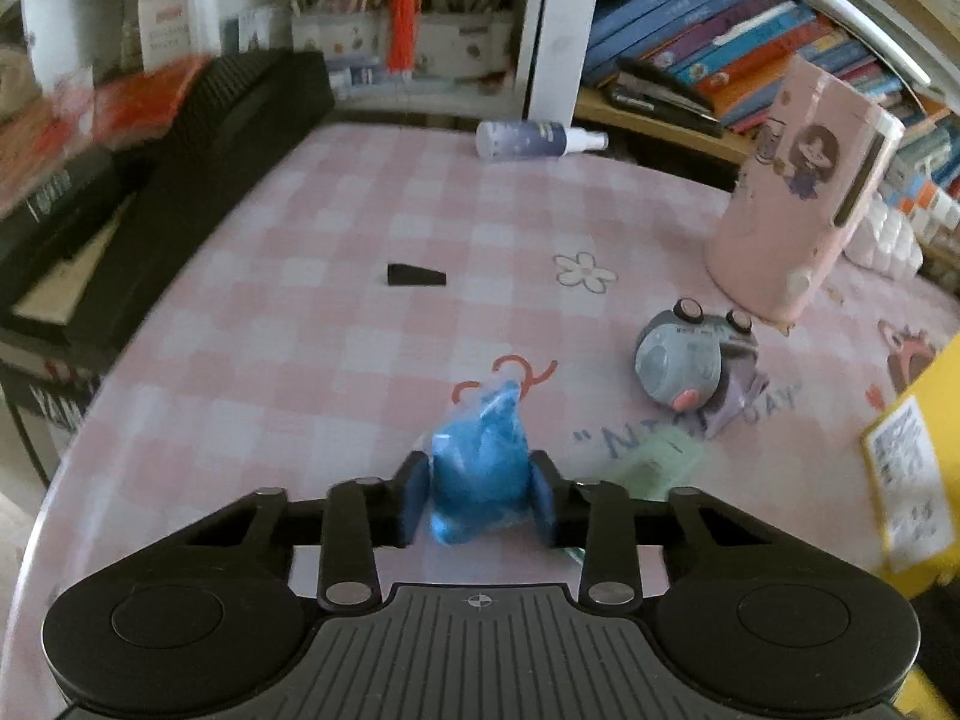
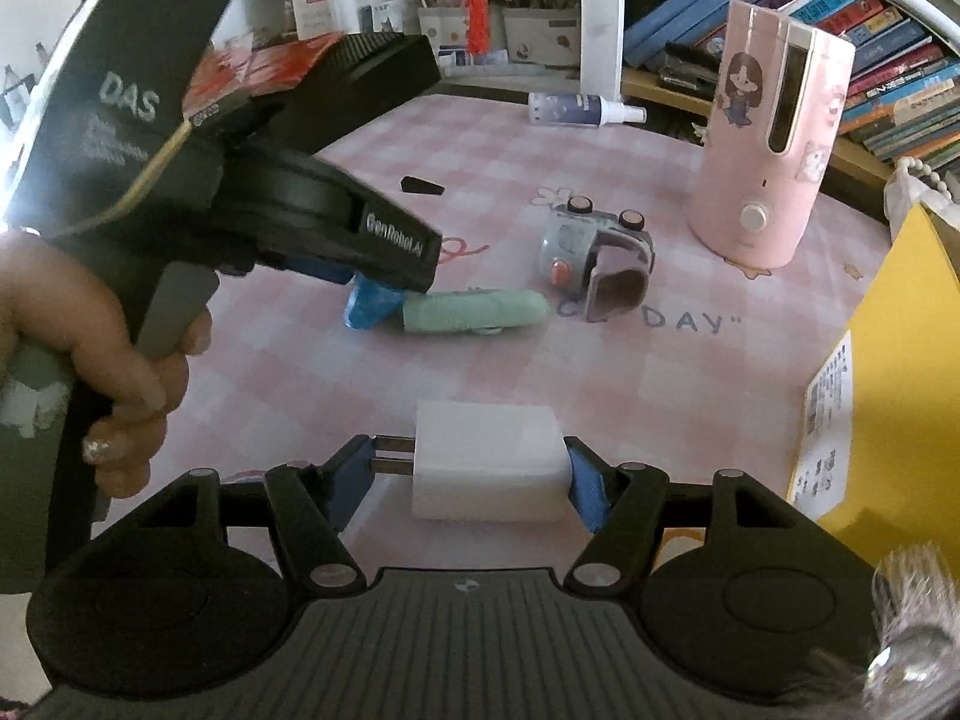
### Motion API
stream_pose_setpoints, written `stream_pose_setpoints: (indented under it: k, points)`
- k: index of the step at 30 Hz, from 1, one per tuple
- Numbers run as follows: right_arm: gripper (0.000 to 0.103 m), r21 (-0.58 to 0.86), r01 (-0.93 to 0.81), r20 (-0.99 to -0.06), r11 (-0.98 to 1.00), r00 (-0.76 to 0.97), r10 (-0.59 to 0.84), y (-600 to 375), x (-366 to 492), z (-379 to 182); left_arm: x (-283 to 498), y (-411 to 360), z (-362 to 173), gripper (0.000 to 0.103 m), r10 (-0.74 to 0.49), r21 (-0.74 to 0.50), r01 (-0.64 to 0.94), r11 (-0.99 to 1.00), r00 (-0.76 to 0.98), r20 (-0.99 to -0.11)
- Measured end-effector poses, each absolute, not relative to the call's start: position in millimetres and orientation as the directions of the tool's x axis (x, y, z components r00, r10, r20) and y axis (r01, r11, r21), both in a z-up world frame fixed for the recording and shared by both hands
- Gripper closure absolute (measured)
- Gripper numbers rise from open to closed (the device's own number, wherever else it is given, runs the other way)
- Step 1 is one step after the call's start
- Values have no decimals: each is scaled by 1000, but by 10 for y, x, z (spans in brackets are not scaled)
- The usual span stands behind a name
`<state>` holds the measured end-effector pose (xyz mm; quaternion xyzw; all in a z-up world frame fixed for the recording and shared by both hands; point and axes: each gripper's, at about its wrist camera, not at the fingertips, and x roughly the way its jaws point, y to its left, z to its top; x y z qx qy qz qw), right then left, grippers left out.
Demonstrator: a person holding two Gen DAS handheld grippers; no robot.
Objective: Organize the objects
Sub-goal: 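Grasp the blue plastic packet with the left tool while the right tool grasps the white charger plug, then lift the blue packet and white plug and carry them toward the yellow box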
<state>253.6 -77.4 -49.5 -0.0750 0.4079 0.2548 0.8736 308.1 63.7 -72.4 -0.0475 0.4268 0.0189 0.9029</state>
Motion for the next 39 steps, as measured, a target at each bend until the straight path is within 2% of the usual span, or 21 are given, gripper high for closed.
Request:
stream_pose_setpoints:
  k: [3, 10, 28, 39]
  points:
    - [38, 78, -498, -751, 863, 540, 380, -801, 2522, -488, 3015, 616, -711, 74, -4, -43, -47, 998, 636, -772]
    - [39, 78, -467, -744, 881, 561, 363, -845, 2493, -434, 2709, 651, -436, 75, -40, -66, -12, 998, 686, -727]
    - [38, 42, -454, -688, 890, 633, 355, -884, 1924, -54, 1628, 934, 62, 75, -106, -176, -12, 984, 755, -647]
    - [38, 20, -434, -681, 901, 654, 330, -763, 1430, 30, 1089, 1015, 57, 75, -163, -212, 33, 977, 758, -632]
